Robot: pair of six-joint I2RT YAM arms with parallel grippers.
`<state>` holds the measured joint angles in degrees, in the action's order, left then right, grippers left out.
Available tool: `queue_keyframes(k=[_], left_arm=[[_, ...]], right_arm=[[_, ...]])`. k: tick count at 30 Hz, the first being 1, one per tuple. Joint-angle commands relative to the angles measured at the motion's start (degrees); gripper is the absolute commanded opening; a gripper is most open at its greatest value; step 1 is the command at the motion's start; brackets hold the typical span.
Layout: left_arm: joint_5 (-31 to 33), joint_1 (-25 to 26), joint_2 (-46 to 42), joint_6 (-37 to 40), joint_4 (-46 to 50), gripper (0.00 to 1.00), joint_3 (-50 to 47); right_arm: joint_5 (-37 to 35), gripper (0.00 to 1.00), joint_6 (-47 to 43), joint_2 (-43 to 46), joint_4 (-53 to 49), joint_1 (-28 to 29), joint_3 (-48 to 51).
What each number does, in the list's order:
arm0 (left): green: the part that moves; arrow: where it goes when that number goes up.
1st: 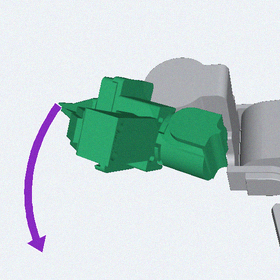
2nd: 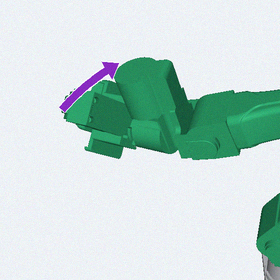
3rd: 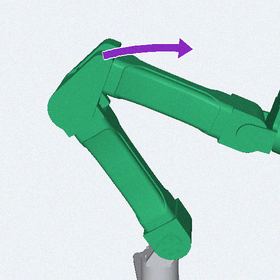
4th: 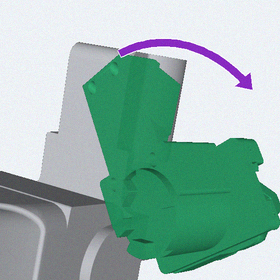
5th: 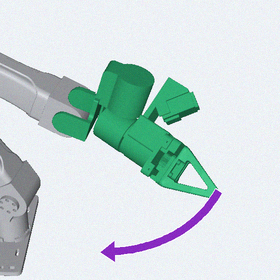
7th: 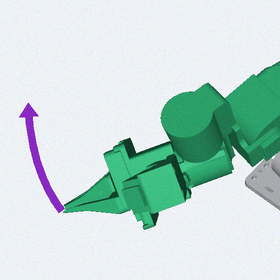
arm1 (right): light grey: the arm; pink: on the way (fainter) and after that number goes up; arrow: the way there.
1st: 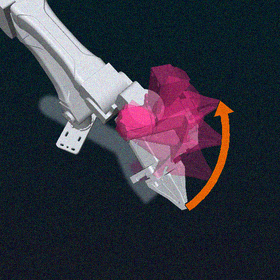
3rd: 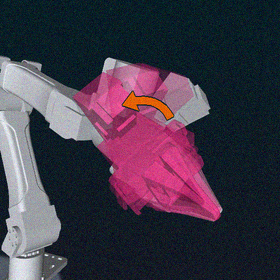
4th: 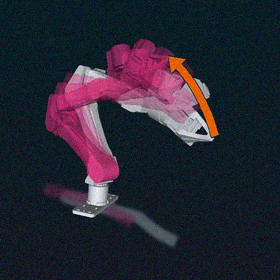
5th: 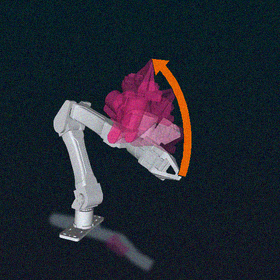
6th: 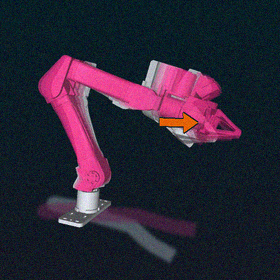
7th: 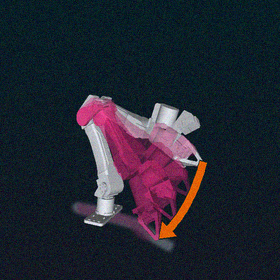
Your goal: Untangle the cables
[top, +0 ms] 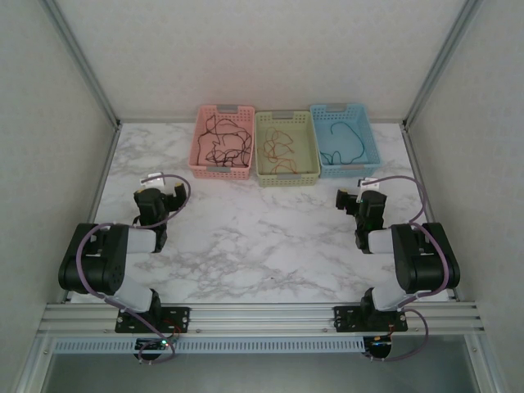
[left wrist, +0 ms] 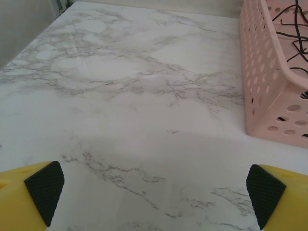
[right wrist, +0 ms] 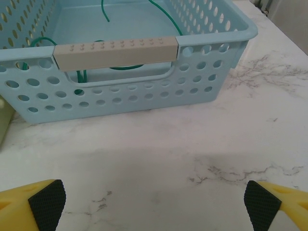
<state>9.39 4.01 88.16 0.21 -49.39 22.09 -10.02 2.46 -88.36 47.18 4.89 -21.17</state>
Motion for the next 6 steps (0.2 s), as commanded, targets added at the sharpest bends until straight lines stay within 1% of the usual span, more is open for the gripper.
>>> queue_keyframes(k=[1, 6], left_arm=[[-0.9, -0.5, 0.1, -0.8, 0.7, 1.00, 0.9], [-1.0, -0.6, 0.1, -0.7, 0.6, 1.00, 0.9]], right_arm=[[2.8, 0.99, -0.6, -0.1, -0.3, -0.8, -1.8], [3.4, 0.99, -0.8, 0.0, 0.5, -0.8, -1.3]])
